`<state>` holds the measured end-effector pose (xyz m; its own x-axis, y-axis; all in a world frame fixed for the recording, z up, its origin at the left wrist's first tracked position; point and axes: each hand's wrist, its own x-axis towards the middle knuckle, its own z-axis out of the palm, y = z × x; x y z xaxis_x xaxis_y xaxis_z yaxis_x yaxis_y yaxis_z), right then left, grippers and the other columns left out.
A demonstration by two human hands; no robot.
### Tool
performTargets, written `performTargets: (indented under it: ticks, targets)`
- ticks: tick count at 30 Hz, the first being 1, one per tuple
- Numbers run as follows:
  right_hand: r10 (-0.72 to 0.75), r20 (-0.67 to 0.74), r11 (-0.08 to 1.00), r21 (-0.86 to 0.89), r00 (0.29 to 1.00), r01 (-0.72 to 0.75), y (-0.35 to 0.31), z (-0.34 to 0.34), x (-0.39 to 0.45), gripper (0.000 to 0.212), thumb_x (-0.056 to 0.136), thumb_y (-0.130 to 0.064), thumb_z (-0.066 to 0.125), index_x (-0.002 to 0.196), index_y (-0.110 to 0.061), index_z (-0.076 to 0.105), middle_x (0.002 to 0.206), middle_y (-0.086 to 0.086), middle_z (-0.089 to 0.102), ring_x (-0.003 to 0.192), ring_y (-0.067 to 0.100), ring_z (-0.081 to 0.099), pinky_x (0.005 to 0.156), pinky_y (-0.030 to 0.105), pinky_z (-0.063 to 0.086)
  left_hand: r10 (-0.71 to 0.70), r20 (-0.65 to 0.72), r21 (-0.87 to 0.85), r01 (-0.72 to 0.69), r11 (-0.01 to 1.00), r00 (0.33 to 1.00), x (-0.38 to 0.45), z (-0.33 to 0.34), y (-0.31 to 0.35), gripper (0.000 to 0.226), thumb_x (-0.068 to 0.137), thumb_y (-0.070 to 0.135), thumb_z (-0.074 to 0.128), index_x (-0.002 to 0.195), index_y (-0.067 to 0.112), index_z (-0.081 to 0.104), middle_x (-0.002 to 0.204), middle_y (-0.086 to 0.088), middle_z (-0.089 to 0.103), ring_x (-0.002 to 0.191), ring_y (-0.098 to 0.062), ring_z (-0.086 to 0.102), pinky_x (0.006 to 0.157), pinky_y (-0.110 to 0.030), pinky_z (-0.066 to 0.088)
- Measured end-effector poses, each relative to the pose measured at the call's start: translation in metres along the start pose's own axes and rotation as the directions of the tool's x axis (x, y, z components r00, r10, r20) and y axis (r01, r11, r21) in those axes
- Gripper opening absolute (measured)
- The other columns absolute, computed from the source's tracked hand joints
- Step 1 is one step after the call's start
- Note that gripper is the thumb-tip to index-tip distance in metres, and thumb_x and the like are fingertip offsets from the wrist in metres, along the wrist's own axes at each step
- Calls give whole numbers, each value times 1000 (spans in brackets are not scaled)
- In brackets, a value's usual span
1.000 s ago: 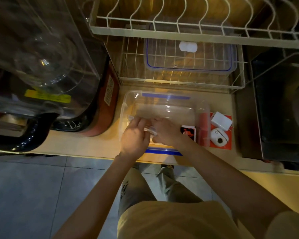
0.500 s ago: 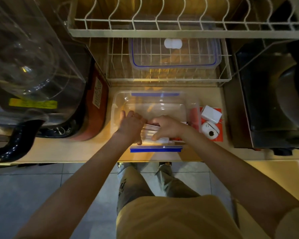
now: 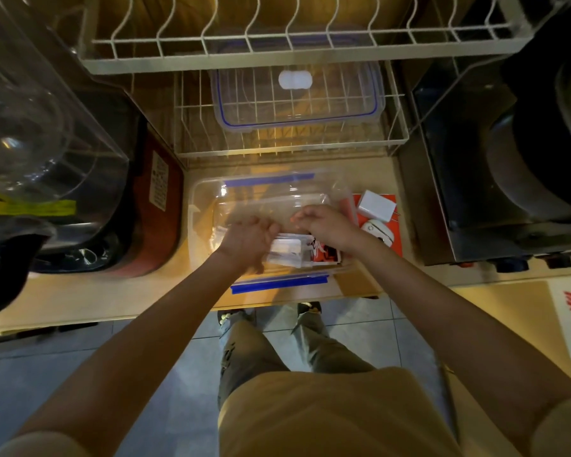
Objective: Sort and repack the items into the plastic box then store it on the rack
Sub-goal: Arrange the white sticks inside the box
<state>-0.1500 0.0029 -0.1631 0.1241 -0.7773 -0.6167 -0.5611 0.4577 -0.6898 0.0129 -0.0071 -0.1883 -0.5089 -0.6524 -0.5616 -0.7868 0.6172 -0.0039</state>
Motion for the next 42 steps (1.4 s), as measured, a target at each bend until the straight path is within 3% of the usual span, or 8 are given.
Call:
performTargets:
  ticks: [5, 12, 17, 22, 25, 29, 35, 42]
  targets:
    - [51, -48, 990, 131, 998, -44, 4, -1, -6, 28, 95, -22, 44, 113, -10, 61, 103, 7, 62, 100, 20, 56, 91, 33, 41, -129, -143, 23, 134, 991, 981, 7, 7, 11, 34, 90, 13, 51, 124, 17, 49, 112, -8, 64, 102, -26, 61, 84, -38, 48]
    - [87, -154, 880, 475, 984, -3, 1, -4, -12, 24, 91, -1, 43, 97, -8, 65, 99, 8, 65, 110, 29, 58, 93, 29, 47, -247, -143, -352, 184, 918, 958, 5, 1, 2, 27, 83, 21, 61, 110, 18, 63, 102, -11, 69, 94, -29, 65, 78, -38, 51]
    - [-77, -65, 599, 795, 995, 98, 1, -8, -29, 50, 72, 7, 47, 118, -12, 50, 125, 8, 53, 119, 20, 49, 99, 29, 42, -369, -178, -853, 43, 520, 912, -9, -17, -2, 23, 74, 10, 69, 94, -1, 66, 91, -16, 67, 86, -29, 63, 73, -35, 47]
    - [-318, 12, 865, 414, 948, 284, -27, 9, -31, 65, 74, 10, 67, 122, -28, 44, 113, -21, 54, 104, -13, 52, 84, 5, 46, -418, -250, -968, -220, 119, 873, -17, -35, 13, 19, 66, 14, 77, 81, 19, 66, 74, 2, 67, 65, 4, 62, 61, -17, 48]
    - [-329, -205, 861, 335, 922, 382, -40, 27, -25, 53, 72, 3, 73, 114, -23, 53, 100, -14, 62, 92, -5, 59, 82, 7, 47, -424, -247, -955, -294, -48, 871, -18, -38, 16, 27, 60, 31, 77, 86, 30, 70, 68, 17, 67, 71, 8, 61, 63, -8, 49]
    - [-289, -388, 805, 397, 875, 442, -40, 44, -18, 43, 75, -4, 73, 112, -23, 62, 119, 10, 64, 112, 21, 61, 98, 34, 48, -406, -286, -955, -293, 45, 868, -12, -26, 11, 32, 73, 21, 65, 102, 34, 63, 74, 26, 62, 71, 17, 59, 64, 0, 45]
    - [-279, -358, 825, 385, 891, 413, -31, 52, -12, 59, 68, 1, 77, 117, -24, 56, 107, -6, 63, 110, 17, 60, 98, 35, 49, -455, -335, -942, -301, 148, 825, -8, -13, 14, 36, 68, 30, 63, 94, 5, 62, 82, 3, 65, 76, -4, 63, 69, -19, 51]
    - [-294, -352, 862, 304, 889, 405, -35, 49, -6, 39, 75, -3, 74, 113, -9, 65, 122, 3, 61, 119, 17, 53, 104, 30, 41, -451, -381, -917, -266, 297, 807, -5, -7, 11, 22, 73, -2, 68, 92, -11, 62, 86, -16, 63, 69, 12, 57, 65, 3, 39]
